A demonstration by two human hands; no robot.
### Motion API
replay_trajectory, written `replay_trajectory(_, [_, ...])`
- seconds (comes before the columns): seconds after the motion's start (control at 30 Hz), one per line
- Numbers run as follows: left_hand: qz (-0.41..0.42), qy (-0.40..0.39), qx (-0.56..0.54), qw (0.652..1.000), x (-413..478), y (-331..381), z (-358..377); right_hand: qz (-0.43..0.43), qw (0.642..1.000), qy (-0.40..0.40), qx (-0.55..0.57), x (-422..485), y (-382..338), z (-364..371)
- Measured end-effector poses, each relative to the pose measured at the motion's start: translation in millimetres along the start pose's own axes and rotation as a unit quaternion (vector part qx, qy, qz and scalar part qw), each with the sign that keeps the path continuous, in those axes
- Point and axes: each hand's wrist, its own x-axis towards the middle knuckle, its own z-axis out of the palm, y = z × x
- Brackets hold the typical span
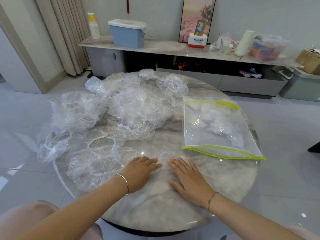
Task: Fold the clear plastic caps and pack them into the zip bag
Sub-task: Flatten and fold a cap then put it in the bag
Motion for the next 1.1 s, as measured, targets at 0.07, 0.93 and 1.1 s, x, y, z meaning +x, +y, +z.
replay_trajectory(0.07, [0.009,0.007,0.044,0.999,6,8,-7,-0.058,0.997,0.046,0.004,3,-4,0])
replay_trajectory(0.93, [-0.181,0.037,-0.255,0.949,13,33,-3,0.26,0.887,0.096,0.37,-9,7,-14])
replay_trajectory(1.1, [-0.216,0.031,-0.291,0.931,15,31,-3,0.039,0.959,0.231,0.158,-8,-6,-24])
